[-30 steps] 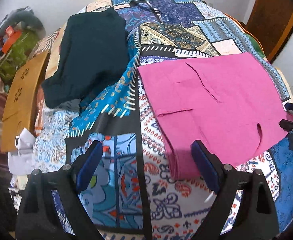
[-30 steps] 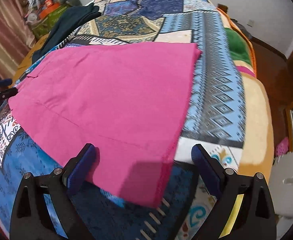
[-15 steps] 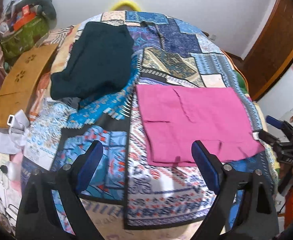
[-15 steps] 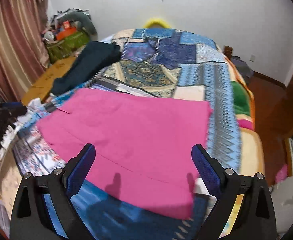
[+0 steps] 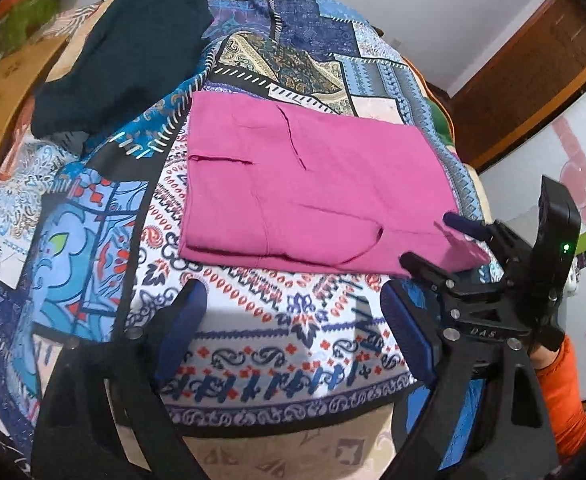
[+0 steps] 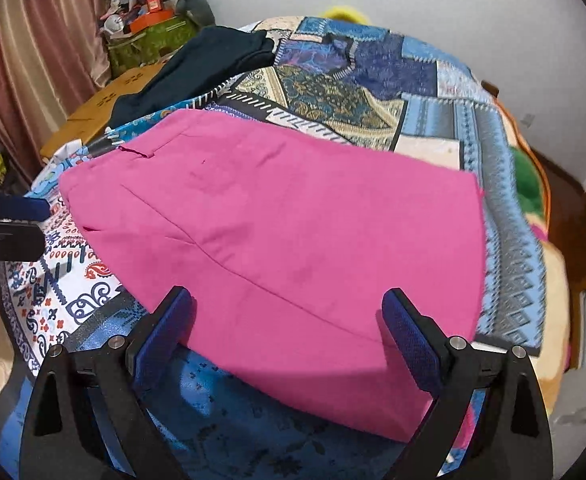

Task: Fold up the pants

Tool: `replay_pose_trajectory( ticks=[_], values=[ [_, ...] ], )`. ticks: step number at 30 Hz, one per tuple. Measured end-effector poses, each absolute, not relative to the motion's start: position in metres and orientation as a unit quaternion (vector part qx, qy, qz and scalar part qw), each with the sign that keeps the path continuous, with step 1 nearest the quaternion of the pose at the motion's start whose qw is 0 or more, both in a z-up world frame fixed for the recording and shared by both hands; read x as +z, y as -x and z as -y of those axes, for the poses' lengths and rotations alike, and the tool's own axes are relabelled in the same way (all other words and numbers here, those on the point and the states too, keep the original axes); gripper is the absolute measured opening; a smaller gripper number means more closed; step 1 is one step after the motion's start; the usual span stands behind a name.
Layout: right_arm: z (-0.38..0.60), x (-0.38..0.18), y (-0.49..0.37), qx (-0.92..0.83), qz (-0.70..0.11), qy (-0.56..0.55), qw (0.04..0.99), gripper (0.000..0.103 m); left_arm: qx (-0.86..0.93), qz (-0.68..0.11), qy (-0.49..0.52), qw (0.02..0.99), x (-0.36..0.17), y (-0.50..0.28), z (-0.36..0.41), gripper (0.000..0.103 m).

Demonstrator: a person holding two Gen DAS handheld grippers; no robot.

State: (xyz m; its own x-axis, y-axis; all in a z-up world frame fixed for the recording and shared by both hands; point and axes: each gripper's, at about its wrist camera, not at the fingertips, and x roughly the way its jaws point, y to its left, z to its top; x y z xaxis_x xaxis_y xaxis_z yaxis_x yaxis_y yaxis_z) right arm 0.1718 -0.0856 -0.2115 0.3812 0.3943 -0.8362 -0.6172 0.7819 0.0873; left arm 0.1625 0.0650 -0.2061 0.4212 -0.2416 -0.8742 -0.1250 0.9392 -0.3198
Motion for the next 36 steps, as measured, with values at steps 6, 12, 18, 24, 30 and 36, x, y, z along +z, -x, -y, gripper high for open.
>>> replay_pose_trajectory(
  ticks=[6,12,18,24,30,36],
  values=[
    [0.088,-0.217,-0.171,0.312,-0.480,0.096,0.814,0.094,-0.078,-0.537,0.246,0.803,-0.220,-0.186,-0.074,0.089],
    [0.090,-0.219,-0.169,0.317,-0.484,0.085,0.811,0.093,-0.051,-0.543,0.277,0.791,-0.228,-0.211,-0.086,0.061],
    [0.091,-0.217,-0.170,0.321,-0.488,0.082,0.808,0.093,-0.003,-0.528,0.268,0.806,-0.231,-0.211,-0.096,0.026],
    [0.098,-0.207,-0.171,0.316,-0.484,0.102,0.810,0.093,0.048,-0.485,0.162,0.858,-0.202,-0.183,-0.093,0.023],
    [0.100,-0.204,-0.163,0.314,-0.479,0.121,0.810,0.092,0.117,-0.424,0.001,0.898,-0.173,-0.149,-0.083,0.019],
    [0.103,-0.202,-0.155,0.305,-0.476,0.108,0.818,0.092,0.122,-0.374,-0.070,0.917,-0.150,-0.145,-0.060,0.018]
  ],
)
